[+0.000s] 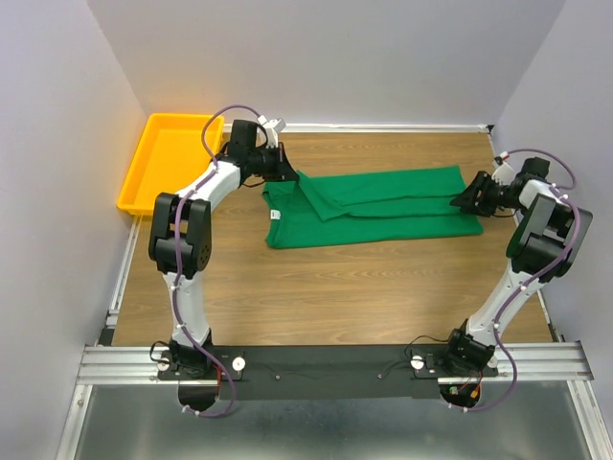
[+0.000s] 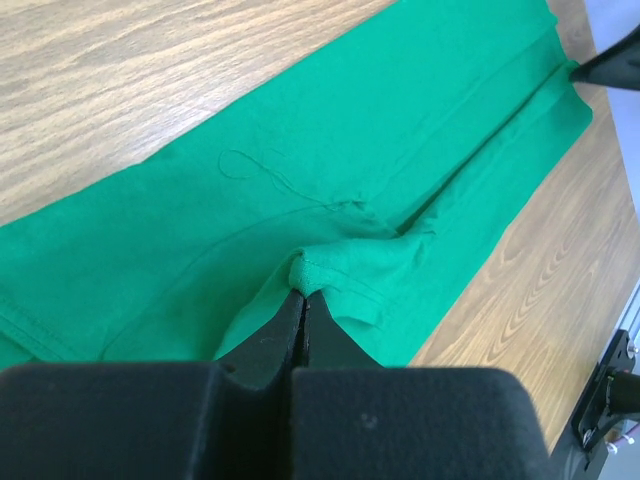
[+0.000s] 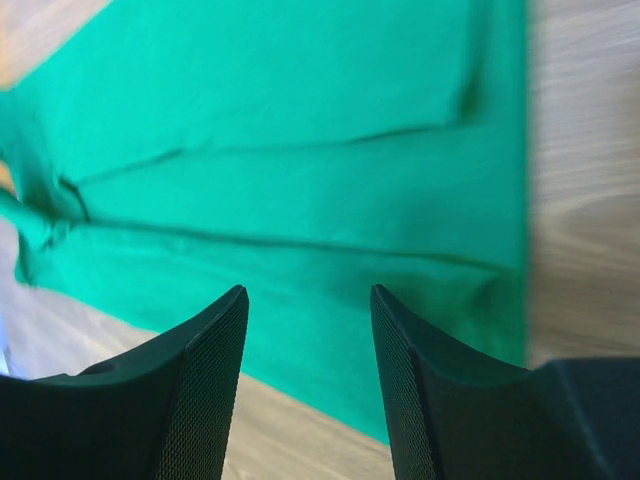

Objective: Fold and stack the t-shirts
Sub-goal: Fold the tshirt

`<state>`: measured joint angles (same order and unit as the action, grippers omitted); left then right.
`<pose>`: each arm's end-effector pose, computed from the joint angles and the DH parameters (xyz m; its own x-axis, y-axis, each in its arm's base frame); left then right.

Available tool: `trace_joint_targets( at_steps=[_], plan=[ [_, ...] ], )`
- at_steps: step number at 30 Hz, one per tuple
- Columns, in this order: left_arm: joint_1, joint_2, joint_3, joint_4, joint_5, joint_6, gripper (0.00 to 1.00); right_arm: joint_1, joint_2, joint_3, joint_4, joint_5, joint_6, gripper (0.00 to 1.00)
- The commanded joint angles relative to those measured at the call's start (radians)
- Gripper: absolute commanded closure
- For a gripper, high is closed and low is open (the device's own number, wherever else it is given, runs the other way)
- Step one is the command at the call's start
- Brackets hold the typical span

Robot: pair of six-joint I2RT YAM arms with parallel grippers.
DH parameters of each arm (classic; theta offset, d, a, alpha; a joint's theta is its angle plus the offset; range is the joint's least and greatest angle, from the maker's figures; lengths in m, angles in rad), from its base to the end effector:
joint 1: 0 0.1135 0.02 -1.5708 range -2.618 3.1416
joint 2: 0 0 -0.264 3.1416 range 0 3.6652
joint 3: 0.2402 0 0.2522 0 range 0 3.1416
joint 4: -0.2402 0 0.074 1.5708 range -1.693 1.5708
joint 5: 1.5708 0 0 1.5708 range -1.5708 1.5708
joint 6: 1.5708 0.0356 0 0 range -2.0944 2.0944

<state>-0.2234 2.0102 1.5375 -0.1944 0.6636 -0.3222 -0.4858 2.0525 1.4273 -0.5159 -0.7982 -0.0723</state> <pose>0.4417 -0.1228 0.2312 -0.7770 -0.0793 -0.6245 0.4221 0.6704 -0.6103 0.3809 -0.1723 0.1629 -0.8063 0.3687 -0.4625 0.0039 0.7852 0.6192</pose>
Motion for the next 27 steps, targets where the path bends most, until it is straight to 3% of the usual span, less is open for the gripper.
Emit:
trace_joint_targets(
  at_steps=[1, 20, 21, 24, 27],
  plan=[
    [0.007, 0.035, 0.042, -0.023, 0.022, 0.005, 1.00, 0.021, -0.060, -0.048, 0.013, -0.045, -0.055, 0.40],
    [0.007, 0.128, 0.127, -0.048, 0.016, -0.035, 1.00, 0.061, -0.112, -0.090, -0.006, -0.052, -0.112, 0.34],
    [0.007, 0.140, 0.133, -0.050, 0.016, -0.050, 0.82, 0.064, -0.111, -0.091, -0.007, -0.052, -0.113, 0.34],
    [0.013, 0.131, 0.104, 0.002, 0.040, -0.167, 0.51, 0.082, -0.123, -0.094, -0.019, -0.047, -0.130, 0.34],
    [0.028, 0.058, 0.023, 0.189, 0.050, -0.336, 0.42, 0.149, -0.144, -0.091, -0.068, -0.027, -0.205, 0.34]
  ],
)
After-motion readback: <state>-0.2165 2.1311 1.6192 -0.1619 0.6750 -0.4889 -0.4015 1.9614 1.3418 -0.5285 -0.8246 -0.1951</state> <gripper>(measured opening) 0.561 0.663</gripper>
